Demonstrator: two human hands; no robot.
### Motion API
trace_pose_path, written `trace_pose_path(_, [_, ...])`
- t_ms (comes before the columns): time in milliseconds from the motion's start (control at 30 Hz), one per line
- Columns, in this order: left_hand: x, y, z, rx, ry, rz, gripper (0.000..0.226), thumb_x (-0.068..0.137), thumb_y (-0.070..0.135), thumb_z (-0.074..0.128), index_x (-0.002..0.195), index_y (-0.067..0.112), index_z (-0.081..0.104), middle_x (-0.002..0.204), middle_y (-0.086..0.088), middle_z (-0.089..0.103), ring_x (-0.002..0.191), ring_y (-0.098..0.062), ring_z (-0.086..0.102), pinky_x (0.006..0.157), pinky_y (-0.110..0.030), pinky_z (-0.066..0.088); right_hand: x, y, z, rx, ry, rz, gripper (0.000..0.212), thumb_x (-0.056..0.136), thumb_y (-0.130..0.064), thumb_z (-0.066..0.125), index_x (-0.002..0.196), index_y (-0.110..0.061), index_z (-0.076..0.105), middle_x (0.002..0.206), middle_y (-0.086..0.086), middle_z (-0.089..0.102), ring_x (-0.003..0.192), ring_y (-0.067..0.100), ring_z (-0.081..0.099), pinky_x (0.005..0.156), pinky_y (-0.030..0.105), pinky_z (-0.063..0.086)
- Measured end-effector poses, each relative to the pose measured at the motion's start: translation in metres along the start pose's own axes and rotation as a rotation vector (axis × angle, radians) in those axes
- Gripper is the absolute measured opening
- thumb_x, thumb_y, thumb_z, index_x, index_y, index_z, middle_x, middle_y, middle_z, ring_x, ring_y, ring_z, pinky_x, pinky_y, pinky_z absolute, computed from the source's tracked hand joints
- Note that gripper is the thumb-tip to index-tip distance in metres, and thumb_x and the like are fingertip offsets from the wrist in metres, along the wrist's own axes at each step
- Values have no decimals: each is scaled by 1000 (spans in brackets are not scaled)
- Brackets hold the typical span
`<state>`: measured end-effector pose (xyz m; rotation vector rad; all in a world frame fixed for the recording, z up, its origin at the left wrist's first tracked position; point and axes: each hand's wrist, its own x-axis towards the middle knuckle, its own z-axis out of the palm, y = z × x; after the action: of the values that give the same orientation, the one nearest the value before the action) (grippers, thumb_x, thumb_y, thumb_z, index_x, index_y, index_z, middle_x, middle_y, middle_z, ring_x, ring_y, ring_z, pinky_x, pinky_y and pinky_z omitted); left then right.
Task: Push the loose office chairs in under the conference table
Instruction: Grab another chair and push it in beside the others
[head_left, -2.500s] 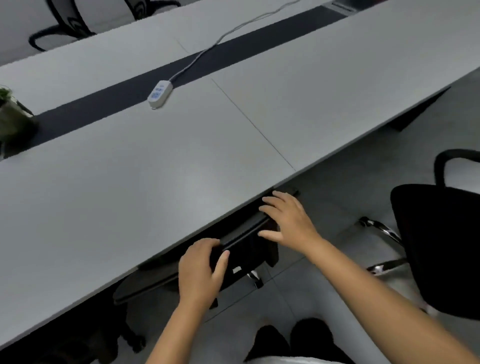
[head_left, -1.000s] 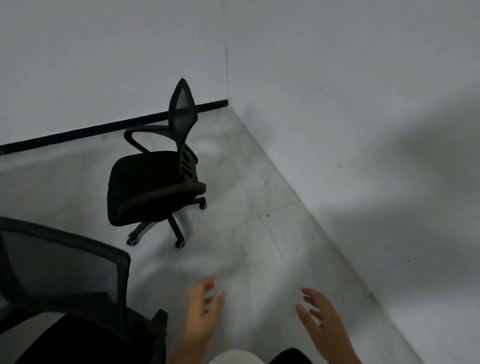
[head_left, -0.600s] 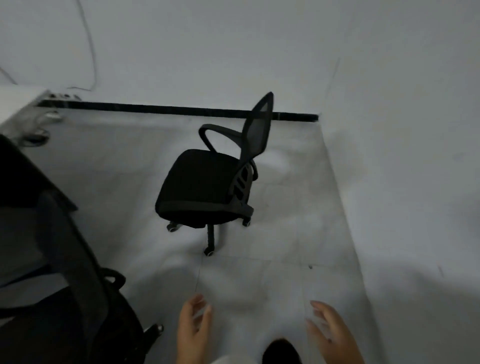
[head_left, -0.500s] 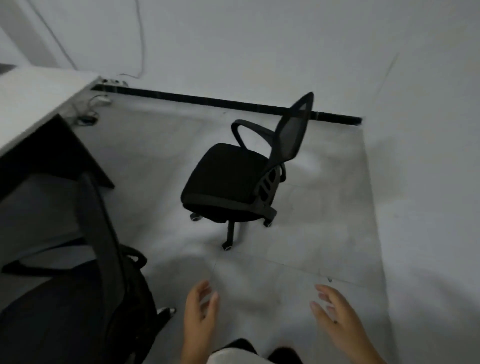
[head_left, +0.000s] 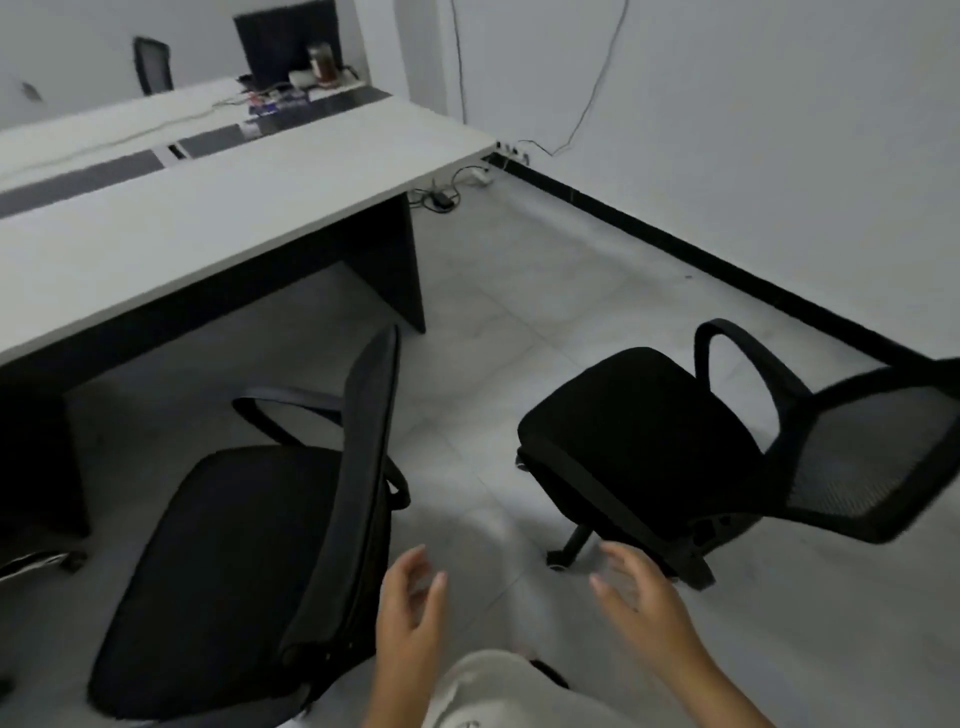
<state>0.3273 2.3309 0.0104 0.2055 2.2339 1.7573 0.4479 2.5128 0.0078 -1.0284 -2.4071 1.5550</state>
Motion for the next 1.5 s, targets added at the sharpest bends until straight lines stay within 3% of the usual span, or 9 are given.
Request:
trace_pose_path(133, [35, 38, -13, -16, 157, 154, 25, 84, 19, 57, 99, 36, 48, 105, 8, 53, 92, 10, 53, 76, -2, 42, 65, -54, 8, -190, -102, -286, 42, 88, -24, 53, 127, -13, 43, 120, -9, 38, 112, 1, 34, 93, 15, 28])
trace_pose_path(333, [66, 18, -35, 546, 251, -3, 48, 86, 37, 52, 125, 11, 46, 122, -3, 51, 114, -15, 46, 89, -20, 35, 159, -120, 64, -689, -214, -892, 55, 72, -47, 42, 107, -8, 59, 107, 9, 65, 101, 26, 60, 80, 34, 48])
trace_pose_path(500, [65, 13, -37, 765, 165, -104, 53, 91, 46, 38, 137, 20, 30, 139, 5, 37, 127, -10, 32, 101, -19, 26, 222, -151, 120, -1085, -381, -1199, 86, 38, -51, 83, 110, -11, 59, 113, 8, 65, 113, 28, 52, 86, 50, 37])
trace_pose_path(600, [59, 12, -40, 820, 189, -166, 54, 91, 48, 35, 137, 22, 29, 140, 6, 37, 128, -10, 32, 102, -20, 25, 244, -152, 134, -1011, -437, -1313, 71, 37, -41, 88, 97, -8, 66, 96, 8, 69, 106, 22, 49, 84, 60, 40])
trace_pose_path(733, [44, 10, -54, 798, 195, -238, 54, 88, 49, 43, 134, 22, 36, 137, 7, 40, 125, -7, 33, 98, -13, 24, 257, -153, 152, -829, -484, -1476, 58, 60, -64, 51, 73, -10, 65, 68, 5, 60, 73, 18, 40, 72, 35, 44])
trace_pose_path(867, [21, 3, -82, 858, 229, -307, 70, 74, 68, 31, 129, 27, 44, 132, 13, 45, 122, -4, 39, 97, -14, 27, 232, -158, 168, -777, -621, -1578, 62, 57, -74, 36, 56, -15, 55, 54, -1, 50, 50, 16, 47, 44, 21, 36])
trace_pose_path(1033, [-3, -17, -87, 1084, 453, -293, 70, 85, 66, 10, 85, 29, 70, 85, 16, 70, 76, -1, 65, 78, -17, 40, 190, -148, 186, -772, -732, -1534, 59, 54, -77, 31, 55, -23, 56, 55, -9, 48, 49, 10, 48, 43, 17, 35])
trace_pose_path(1267, [2, -40, -103, 1273, 686, -138, 75, 85, 65, 17, 67, 14, 69, 64, 0, 71, 57, -15, 66, 68, -22, 36, 168, -137, 197, -668, -757, -1549, 43, 60, -57, 46, 62, -19, 65, 60, -4, 61, 52, 13, 57, 45, 18, 44])
trace_pose_path(1500, [38, -55, -159, 1289, 699, -29, 69, 86, 65, 17, 67, 17, 64, 58, 3, 68, 51, -13, 62, 63, -20, 33, 180, -164, 245, -724, -669, -1564, 48, 14, -26, 79, 59, -18, 64, 54, -2, 56, 47, 16, 53, 40, 20, 42])
